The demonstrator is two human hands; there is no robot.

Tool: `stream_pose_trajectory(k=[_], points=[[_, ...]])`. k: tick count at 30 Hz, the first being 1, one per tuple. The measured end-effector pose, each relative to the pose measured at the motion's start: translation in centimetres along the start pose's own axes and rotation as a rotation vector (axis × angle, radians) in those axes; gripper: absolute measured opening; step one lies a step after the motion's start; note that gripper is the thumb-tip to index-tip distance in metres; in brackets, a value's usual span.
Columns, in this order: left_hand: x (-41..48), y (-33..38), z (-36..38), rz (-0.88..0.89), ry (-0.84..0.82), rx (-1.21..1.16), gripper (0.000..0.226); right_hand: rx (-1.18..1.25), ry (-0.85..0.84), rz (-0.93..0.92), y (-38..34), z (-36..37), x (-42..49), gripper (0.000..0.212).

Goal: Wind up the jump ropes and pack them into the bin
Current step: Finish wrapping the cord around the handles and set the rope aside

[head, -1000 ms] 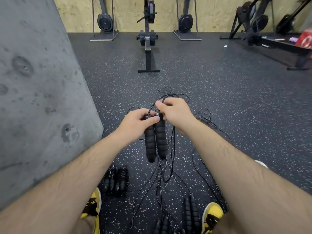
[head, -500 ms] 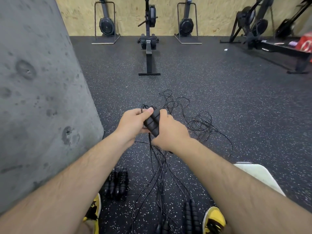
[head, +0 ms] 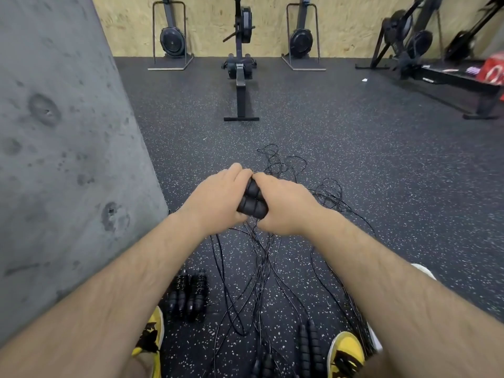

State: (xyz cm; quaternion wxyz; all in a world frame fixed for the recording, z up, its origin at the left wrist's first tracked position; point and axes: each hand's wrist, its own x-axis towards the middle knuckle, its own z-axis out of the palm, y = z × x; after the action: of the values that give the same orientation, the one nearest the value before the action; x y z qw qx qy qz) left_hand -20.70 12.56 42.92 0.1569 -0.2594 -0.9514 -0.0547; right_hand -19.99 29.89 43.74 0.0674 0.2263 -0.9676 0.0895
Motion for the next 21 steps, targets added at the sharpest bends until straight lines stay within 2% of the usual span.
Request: stream_pose_trajectory(k=[2,5,8,11,17,21], points=[[0.2,-0.3,-0.3,-0.067,-0.015,-0.024,0.047,-0.070,0.062,0.041,0.2,0.0,0.1,0.053],[0.0,-0.8,-0.3,-0.149,-0.035,-0.114,0.048,-0.141,0.106,0.095,0.5,0.3,0.2,0.057],[-0.1,-0.8,-0.3,-0.178,-0.026,-0.175,0.040,-0.060,0.111,0.111,0.5,0.6,0.4,0.041],[-0.2,-0.8,-0.5,-0.156,0.009,-0.067,0.042,-0.016,0.133,0.099,0.3,0.5,0.5,0.032],[-0.8,-1.9,-0.5,0.079,0.167,0.096,0.078,-0.045,0.199,0.072,-0.2,-0.2,0.5,0.031],[-0.7,-2.3,-0.9,0.098,0.169,0.107,0.102,-0.044,0.235,0.053,-0.5,-0.3,0.5,0.044]])
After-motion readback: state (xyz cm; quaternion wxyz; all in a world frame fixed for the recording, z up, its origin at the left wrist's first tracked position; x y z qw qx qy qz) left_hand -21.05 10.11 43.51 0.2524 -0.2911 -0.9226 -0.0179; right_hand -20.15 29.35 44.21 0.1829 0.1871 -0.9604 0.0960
